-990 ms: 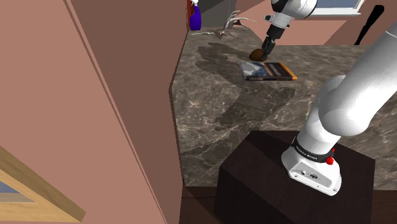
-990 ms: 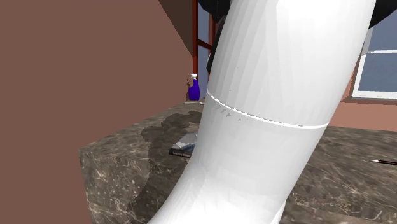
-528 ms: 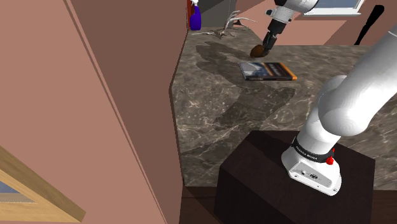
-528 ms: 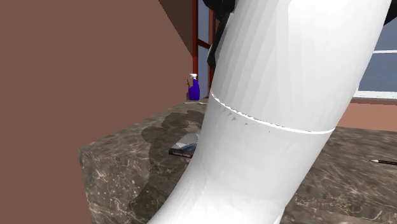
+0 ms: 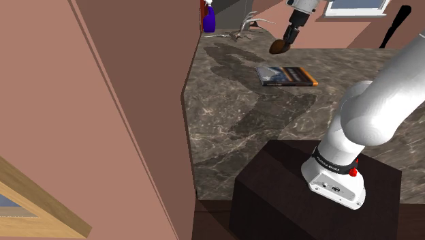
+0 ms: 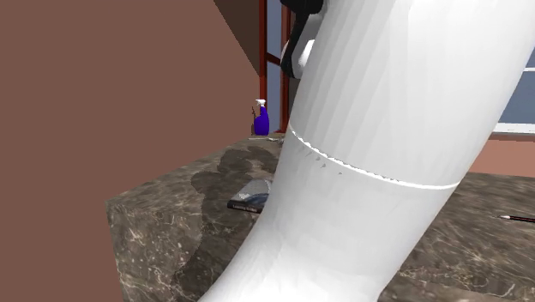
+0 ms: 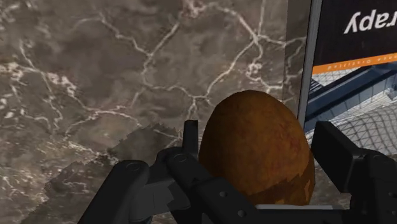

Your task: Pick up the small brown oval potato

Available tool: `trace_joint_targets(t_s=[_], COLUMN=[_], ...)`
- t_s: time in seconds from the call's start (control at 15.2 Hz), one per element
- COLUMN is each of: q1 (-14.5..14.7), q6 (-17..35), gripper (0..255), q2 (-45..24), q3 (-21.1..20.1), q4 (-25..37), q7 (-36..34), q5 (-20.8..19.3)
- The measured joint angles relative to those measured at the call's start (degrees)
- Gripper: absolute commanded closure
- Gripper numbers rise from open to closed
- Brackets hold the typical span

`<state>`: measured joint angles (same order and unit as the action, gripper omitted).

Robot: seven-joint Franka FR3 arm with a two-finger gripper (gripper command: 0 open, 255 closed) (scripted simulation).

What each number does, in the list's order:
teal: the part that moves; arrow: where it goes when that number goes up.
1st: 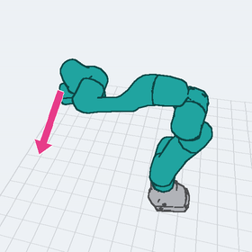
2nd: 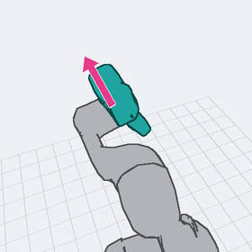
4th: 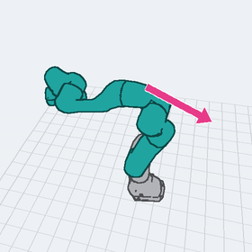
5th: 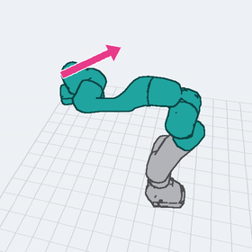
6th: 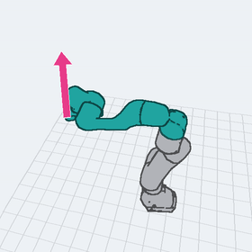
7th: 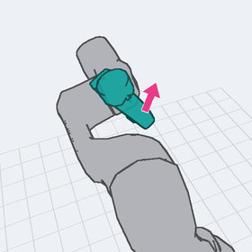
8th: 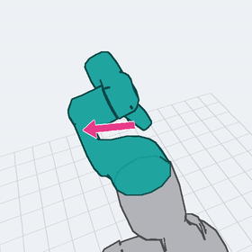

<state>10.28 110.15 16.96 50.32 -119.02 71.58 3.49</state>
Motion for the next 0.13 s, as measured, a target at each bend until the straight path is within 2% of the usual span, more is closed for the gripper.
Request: trace_joint_targets(t_s=[0.13], q1=[-0.01], q6=[-1.27], gripper=[255], q2=[0.20], q3=[-0.28], q4=[1.18], q7=[-0.41], q5=[-0.14])
